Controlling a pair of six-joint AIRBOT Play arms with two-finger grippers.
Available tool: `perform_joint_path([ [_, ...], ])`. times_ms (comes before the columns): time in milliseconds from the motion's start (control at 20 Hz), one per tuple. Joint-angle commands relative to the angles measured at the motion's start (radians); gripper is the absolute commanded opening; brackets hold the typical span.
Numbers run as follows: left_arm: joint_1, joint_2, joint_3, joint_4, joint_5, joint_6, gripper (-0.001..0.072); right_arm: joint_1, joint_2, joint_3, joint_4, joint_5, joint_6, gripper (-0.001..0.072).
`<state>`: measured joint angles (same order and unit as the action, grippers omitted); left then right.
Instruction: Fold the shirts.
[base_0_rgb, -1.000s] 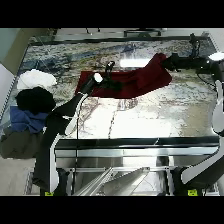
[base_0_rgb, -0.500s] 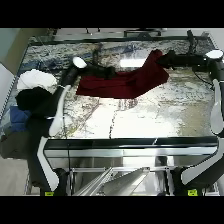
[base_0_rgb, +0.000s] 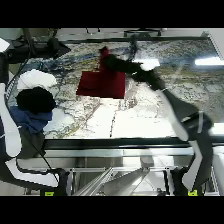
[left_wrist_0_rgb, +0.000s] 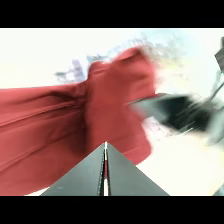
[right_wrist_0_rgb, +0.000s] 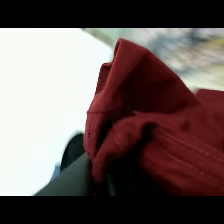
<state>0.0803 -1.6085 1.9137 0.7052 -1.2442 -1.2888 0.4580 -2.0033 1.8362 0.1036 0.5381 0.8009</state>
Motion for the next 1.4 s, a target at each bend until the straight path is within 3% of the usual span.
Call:
perform_joint_path([
  [0, 0.041, 0.051, -0.085, -0.001, 0.002, 0.045, 0.0016, 0.31, -0.222, 0.124, 0.495, -0.543, -0.528, 0.0583],
  [50, 0.041, 0.051, -0.099, -0.001, 0.001, 0.064, 0.0016, 0.337, -0.284, 0.179, 0.52, -0.533, -0.544, 0.0709],
  [250, 0.049, 0.051, -0.116, -0.001, -0.073, 0.077, 0.0016, 0.306, -0.282, 0.202, 0.481, -0.385, -0.536, 0.0706],
  [300, 0.05, 0.051, -0.116, -0.001, -0.081, 0.078, 0.0016, 0.275, -0.249, 0.195, 0.435, -0.32, -0.536, 0.0678],
  [350, 0.057, 0.051, -0.116, -0.001, -0.095, 0.077, 0.0015, 0.244, -0.212, 0.185, 0.384, -0.272, -0.526, 0.054],
  [400, 0.067, 0.051, -0.116, -0.003, -0.117, 0.077, 0.0016, 0.208, -0.165, 0.17, 0.306, -0.214, -0.475, 0.0481],
  [500, 0.075, 0.051, -0.116, -0.002, -0.14, 0.077, 0.0015, 0.13, -0.084, 0.16, 0.038, -0.099, -0.248, 0.0482],
  [650, 0.087, 0.051, -0.116, -0.002, -0.158, 0.077, 0.0016, -0.029, 0.018, 0.16, -0.597, 0.187, 0.414, 0.0482],
  [750, 0.089, 0.051, -0.116, -0.001, -0.161, 0.077, 0.0015, -0.134, 0.044, 0.16, -0.873, 0.417, 0.669, 0.0484],
  [850, 0.089, 0.051, -0.116, -0.002, -0.16, 0.077, 0.0016, -0.217, 0.037, 0.159, -0.971, 0.567, 0.716, 0.0528],
  [900, 0.086, 0.051, -0.116, -0.002, -0.16, 0.077, 0.0015, -0.245, 0.026, 0.157, -0.986, 0.591, 0.719, 0.0661],
  [950, 0.087, 0.051, -0.116, -0.002, -0.16, 0.077, 0.0015, -0.266, 0.011, 0.157, -0.986, 0.593, 0.719, 0.0681],
  [1350, 0.087, 0.051, -0.116, 0.0, -0.169, 0.077, 0.0015, -0.269, -0.167, 0.157, -0.904, 0.583, 0.731, 0.0682],
])
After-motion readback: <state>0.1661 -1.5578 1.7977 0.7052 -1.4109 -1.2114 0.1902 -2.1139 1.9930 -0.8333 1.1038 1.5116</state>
